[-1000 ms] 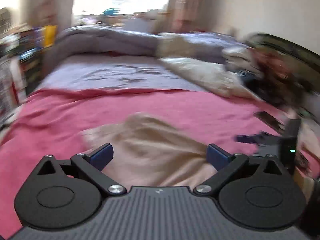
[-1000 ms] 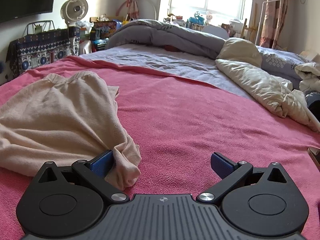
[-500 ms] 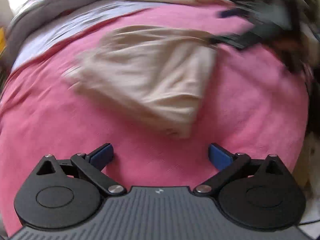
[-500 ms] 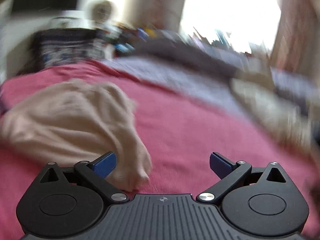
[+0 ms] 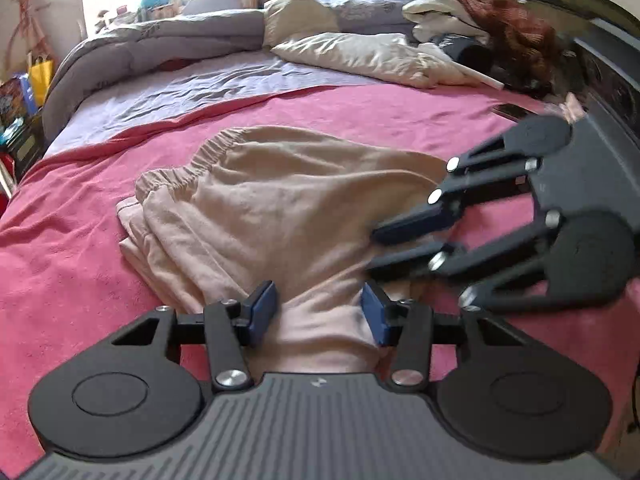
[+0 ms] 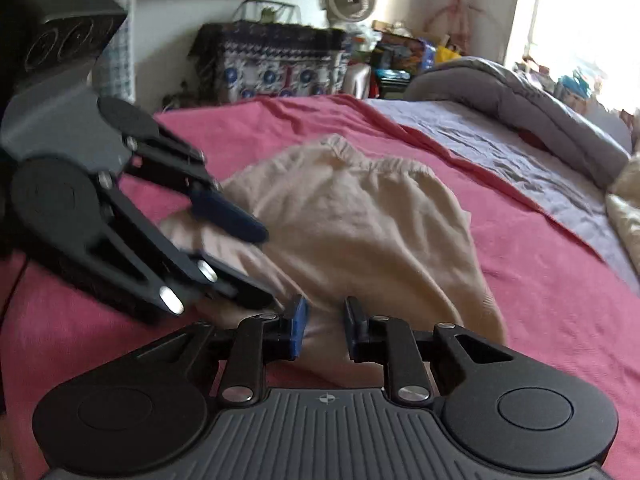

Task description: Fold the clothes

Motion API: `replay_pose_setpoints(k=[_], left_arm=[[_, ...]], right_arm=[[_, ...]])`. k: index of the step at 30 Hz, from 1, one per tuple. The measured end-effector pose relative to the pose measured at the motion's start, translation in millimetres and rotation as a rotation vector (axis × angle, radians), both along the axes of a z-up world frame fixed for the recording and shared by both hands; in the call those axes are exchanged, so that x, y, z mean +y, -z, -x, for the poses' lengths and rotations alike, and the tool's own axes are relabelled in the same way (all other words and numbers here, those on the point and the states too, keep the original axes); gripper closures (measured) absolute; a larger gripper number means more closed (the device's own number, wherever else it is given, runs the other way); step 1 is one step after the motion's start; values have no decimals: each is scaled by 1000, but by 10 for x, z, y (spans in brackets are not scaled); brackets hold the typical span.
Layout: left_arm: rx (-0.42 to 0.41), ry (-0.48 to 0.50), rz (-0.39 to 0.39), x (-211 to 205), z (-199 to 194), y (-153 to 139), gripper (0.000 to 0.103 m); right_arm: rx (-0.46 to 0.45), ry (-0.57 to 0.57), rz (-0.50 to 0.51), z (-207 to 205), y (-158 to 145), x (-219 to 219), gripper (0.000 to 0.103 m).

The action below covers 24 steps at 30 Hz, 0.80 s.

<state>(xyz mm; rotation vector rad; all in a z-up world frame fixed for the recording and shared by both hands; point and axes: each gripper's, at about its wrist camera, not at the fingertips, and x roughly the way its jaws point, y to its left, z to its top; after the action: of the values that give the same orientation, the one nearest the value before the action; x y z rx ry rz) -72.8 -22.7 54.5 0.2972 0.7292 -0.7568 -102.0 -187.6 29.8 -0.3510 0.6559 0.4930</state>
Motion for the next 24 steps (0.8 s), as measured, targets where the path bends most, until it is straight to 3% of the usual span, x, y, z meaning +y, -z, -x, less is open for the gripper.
replay_pose_setpoints(k=[3, 4, 5, 6, 9, 11, 13, 15, 18, 20, 22, 24], left_arm=[[33, 1, -2, 215, 8, -42, 48], [42, -9, -10, 297, 18, -71, 47], [49, -30, -24, 386, 40, -119, 48], [45, -49, -36, 446, 60, -152, 56], [-14, -59, 43, 546, 125, -375, 57], [-51, -40, 134, 442, 86, -541, 56], [-80, -34, 163, 277, 3, -583, 52], [-43, -77, 123, 51, -193, -441, 52], [-10, -172, -68, -212, -424, -8, 47], [-88, -148, -72, -169, -342, 90, 47], [-83, -155, -65, -69, -301, 69, 47], [-80, -167, -64, 56, -247, 46, 47]], right_arm=[[10, 37, 55, 39, -15, -208, 76], [21, 61, 81, 47, -12, -287, 63], [23, 105, 122, 61, -17, -348, 62], [5, 153, 153, 89, -52, -389, 62], [-45, 126, 18, 149, -306, -404, 61], [-71, 97, -69, 83, -417, -243, 49], [-66, 69, -111, -35, -401, -83, 43], [-14, 54, -91, -111, -234, -4, 43], [0, 75, -49, -67, -22, -73, 40], [64, 110, -47, -21, -52, -231, 30], [107, 151, 13, 56, -66, -365, 29], [111, 210, -3, 90, -179, -498, 30]])
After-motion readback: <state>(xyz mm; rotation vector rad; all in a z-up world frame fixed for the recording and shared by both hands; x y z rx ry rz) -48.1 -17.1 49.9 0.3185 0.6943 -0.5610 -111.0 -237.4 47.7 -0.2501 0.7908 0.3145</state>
